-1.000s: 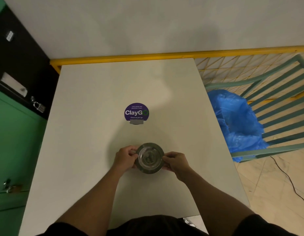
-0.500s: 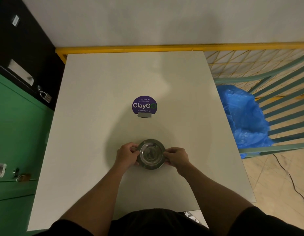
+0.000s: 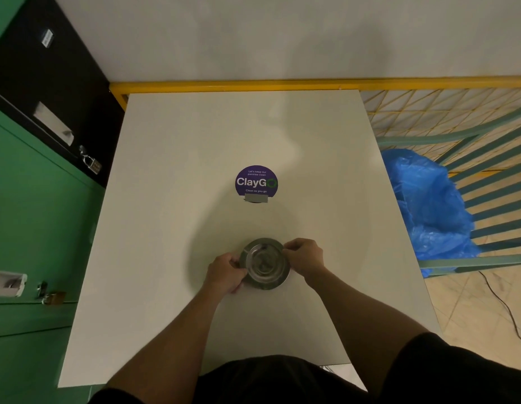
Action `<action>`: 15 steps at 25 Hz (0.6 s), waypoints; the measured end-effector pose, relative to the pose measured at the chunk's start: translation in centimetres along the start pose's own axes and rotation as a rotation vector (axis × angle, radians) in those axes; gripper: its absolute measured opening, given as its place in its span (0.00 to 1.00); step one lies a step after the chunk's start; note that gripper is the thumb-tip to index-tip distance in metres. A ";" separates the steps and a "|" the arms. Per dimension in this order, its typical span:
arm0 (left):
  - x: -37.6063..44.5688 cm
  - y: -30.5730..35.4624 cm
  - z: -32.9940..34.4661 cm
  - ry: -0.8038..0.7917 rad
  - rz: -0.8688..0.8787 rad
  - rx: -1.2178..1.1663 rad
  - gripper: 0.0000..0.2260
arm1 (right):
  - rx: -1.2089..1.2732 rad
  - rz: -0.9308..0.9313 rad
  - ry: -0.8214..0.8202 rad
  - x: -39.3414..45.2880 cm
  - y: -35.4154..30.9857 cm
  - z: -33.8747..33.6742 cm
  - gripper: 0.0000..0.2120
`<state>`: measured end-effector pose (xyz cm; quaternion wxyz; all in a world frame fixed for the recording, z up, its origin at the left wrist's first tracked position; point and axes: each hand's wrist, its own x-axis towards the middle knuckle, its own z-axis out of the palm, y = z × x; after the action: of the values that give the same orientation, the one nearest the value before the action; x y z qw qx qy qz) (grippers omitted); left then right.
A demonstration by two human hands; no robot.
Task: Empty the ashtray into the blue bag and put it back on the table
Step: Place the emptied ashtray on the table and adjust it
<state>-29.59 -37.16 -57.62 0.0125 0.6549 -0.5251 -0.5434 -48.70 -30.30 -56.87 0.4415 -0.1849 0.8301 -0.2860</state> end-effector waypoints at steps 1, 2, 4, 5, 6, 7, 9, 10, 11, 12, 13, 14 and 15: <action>-0.1 -0.1 -0.1 -0.003 -0.006 0.014 0.05 | -0.032 -0.019 -0.006 0.2 -0.4 0.1 0.04; -0.1 -0.2 -0.1 -0.006 -0.007 0.032 0.06 | -0.068 -0.039 -0.007 0.4 -0.8 0.2 0.05; -0.4 -0.3 -0.2 -0.021 -0.003 0.070 0.06 | -0.128 -0.068 -0.003 0.8 -1.6 0.4 0.06; -0.5 -0.3 -0.1 -0.031 0.001 0.089 0.07 | -0.150 -0.077 -0.003 1.0 -1.9 0.5 0.06; -0.6 -0.4 -0.1 -0.039 0.004 0.105 0.07 | -0.170 -0.084 -0.004 1.3 -2.2 0.6 0.05; -0.7 -0.4 0.0 -0.043 0.004 0.112 0.08 | -0.185 -0.090 -0.007 1.5 -2.4 0.7 0.05; -0.7 -0.4 -0.1 -0.051 -0.005 0.122 0.09 | -0.201 -0.097 -0.012 1.7 -2.7 0.9 0.04; -0.6 -0.2 -0.3 -0.063 -0.012 0.132 0.09 | -0.200 -0.097 -0.011 1.8 -2.8 0.8 0.04; -0.5 0.0 -0.5 -0.070 -0.018 0.139 0.10 | -0.190 -0.091 -0.009 1.8 -2.7 0.8 0.04; -0.3 0.3 -0.8 -0.061 -0.018 0.138 0.10 | -0.171 -0.079 -0.009 1.7 -2.7 0.6 0.04; 0.0 0.8 -1.0 -0.034 -0.007 0.135 0.10 | -0.146 -0.061 -0.010 1.5 -2.5 0.3 0.04; 0.5 1.3 -1.3 -0.001 0.018 0.140 0.10 | -0.115 -0.043 -0.010 1.2 -2.1 0.0 0.05; 0.9 1.9 -1.6 0.022 0.056 0.152 0.08 | -0.078 -0.024 -0.005 0.7 -1.6 -0.4 0.04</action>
<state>-29.84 -39.49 -56.48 -0.0164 0.6450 -0.5828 -0.4941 -49.34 -31.82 -56.12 0.4324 -0.2126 0.8373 -0.2583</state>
